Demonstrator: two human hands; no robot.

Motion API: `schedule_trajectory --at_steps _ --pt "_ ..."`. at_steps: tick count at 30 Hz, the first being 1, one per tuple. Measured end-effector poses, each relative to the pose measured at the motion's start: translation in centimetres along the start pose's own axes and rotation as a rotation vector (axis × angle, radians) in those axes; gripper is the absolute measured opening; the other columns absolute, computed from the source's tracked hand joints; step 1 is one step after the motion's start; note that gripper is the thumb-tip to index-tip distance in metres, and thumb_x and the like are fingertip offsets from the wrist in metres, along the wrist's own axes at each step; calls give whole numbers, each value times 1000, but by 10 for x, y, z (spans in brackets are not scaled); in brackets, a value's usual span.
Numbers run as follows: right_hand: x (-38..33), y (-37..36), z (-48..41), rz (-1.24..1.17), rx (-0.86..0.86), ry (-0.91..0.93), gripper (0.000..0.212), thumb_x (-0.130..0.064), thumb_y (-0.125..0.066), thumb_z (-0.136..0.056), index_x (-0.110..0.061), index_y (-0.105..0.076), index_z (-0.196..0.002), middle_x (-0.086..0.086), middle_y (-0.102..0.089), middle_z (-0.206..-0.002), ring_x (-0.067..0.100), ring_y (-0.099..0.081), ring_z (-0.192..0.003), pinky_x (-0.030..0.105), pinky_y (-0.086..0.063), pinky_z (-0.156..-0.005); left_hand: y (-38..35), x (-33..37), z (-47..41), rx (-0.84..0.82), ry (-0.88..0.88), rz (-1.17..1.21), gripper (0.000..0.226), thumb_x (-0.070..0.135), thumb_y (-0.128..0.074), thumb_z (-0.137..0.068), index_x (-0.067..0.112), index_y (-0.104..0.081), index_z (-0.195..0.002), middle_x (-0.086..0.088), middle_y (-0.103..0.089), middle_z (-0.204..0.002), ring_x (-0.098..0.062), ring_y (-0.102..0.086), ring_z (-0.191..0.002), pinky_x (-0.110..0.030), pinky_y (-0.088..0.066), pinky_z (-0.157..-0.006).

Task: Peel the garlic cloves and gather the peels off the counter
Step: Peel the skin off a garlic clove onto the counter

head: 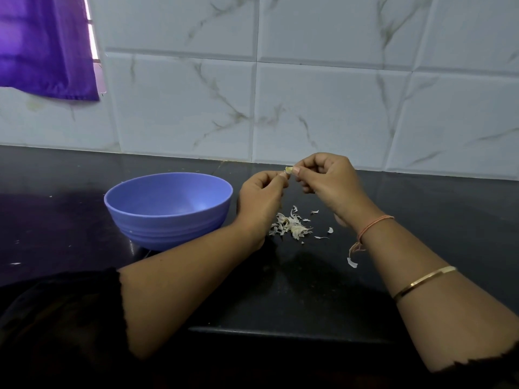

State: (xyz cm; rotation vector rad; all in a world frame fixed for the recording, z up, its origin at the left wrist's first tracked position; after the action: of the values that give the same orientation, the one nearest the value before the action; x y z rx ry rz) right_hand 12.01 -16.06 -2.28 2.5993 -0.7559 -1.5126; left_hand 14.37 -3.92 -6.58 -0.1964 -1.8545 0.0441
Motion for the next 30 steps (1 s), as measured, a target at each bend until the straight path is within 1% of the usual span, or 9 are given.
schedule_trajectory --at_steps 3,5,9,12,17,20,25,28,30 --pt "2 -1 1 -42 -32 -13 9 -8 -63 -85 -11 -63 -76 1 -61 -67 8 -54 -60 19 -50 -60 2 3 1 15 -45 -2 14 19 -58 -89 18 -62 -75 1 -57 -71 -9 -46 -63 -28 -43 -65" --pt "1 -3 2 -58 -61 -9 7 -8 -64 -84 -10 -64 -78 1 -61 -68 7 -55 -60 17 -51 -60 3 5 1 28 -58 -6 15 19 -58 -89 19 -62 -74 2 -57 -68 -9 -47 -63 -28 -44 -66" --pt "-2 -4 3 -12 -85 17 9 -8 -66 -81 -12 -64 -73 3 -62 -69 12 -57 -65 28 -54 -67 5 6 0 48 -88 -15 15 17 -58 -88 20 -63 -74 3 -56 -66 -9 -47 -64 -30 -44 -69" --pt "-5 -4 2 85 -64 69 11 -9 -68 -78 -14 -64 -69 1 -63 -68 12 -56 -65 34 -53 -69 6 8 1 58 -118 -53 14 17 -59 -87 19 -63 -74 3 -57 -66 -9 -47 -63 -30 -44 -65" --pt "-8 -3 2 140 -87 115 6 -9 -69 -77 -6 -65 -74 -5 -62 -65 6 -55 -61 25 -48 -65 6 12 2 54 -153 -85 16 17 -59 -87 17 -64 -72 3 -56 -63 -8 -46 -60 -26 -43 -60" --pt "-9 -4 2 162 -122 141 8 -6 -68 -76 -9 -63 -70 -2 -63 -67 7 -55 -62 22 -47 -63 6 9 2 40 -123 -70 19 14 -59 -86 15 -63 -68 2 -54 -62 -9 -44 -61 -24 -41 -57" --pt "-18 -5 4 309 -99 268 15 -4 -66 -73 -14 -59 -65 2 -62 -64 3 -50 -53 17 -42 -54 2 1 1 -6 -20 21 26 12 -58 -84 14 -58 -58 5 -45 -51 -10 -40 -55 -26 -37 -58" --pt "-28 -12 8 549 -105 442 14 -5 -64 -72 -12 -54 -65 4 -59 -67 12 -49 -60 27 -42 -58 2 -2 0 -18 15 25 32 11 -57 -84 16 -51 -52 9 -43 -44 -7 -38 -50 -23 -37 -56" --pt "-36 -18 12 682 -106 586 12 -5 -59 -71 -10 -51 -65 3 -53 -66 18 -44 -63 28 -37 -61 3 -3 0 -11 27 26 33 9 -55 -82 16 -47 -51 7 -40 -46 -7 -36 -48 -22 -34 -53"
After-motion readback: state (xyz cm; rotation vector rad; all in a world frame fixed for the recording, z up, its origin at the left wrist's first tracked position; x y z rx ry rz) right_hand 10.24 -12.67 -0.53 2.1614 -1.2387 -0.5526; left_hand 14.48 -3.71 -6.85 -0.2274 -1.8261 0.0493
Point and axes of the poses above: each hand's wrist, its own z-axis away from the middle knuckle, its own y-axis out of the back of the hand, x = y × z, the point moved 7 cm from there along -z, towards the middle knuckle
